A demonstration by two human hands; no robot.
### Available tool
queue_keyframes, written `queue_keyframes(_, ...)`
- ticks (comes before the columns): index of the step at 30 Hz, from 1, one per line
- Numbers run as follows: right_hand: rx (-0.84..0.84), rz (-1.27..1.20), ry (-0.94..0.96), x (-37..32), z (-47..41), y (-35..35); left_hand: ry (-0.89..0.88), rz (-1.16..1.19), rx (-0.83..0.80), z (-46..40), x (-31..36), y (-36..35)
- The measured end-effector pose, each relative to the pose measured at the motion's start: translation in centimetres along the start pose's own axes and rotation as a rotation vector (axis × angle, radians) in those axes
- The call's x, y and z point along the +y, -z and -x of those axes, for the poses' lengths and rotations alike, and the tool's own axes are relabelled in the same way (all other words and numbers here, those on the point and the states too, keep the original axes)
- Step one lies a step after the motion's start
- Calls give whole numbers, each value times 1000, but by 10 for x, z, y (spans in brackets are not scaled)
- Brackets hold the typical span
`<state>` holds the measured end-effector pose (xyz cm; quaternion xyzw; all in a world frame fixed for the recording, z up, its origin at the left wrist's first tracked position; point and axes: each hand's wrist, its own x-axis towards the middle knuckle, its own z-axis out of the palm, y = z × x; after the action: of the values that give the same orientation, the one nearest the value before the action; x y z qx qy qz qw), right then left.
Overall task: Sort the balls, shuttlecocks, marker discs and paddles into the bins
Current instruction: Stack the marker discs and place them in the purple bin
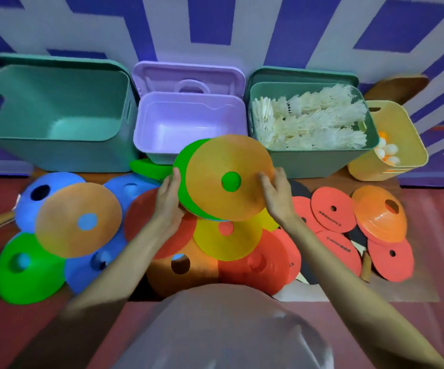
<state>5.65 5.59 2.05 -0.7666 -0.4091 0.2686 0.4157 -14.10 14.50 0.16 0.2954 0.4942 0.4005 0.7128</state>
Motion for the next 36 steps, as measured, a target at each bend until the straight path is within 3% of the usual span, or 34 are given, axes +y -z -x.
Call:
queue_keyframes(2,-46,112,82,-5,-11,-11,8,11,8,-5,10,7)
queue_keyframes(6,-118,110,151,-20,-39,-29,-22,-4,-5,-18,32,12)
queue_keyframes(12,-230,212,152,-48,-100,-55,-124,-121,-51,-67,74,7)
queue_keyframes(22,-196,258,132,-65,-192,-103,-108,-422,14,-182,109,2)
queue_keyframes(27,-202,287,73,-53,-217,-132,-167,-791,60,-213,107,12)
queue_keyframes(31,-220,339,40,-46,-225,-148,-192,-1269,140,-233,97,16)
queue_keyframes(36,-224,426,-27,-24,-232,-154,-118,-1436,85,-246,80,9)
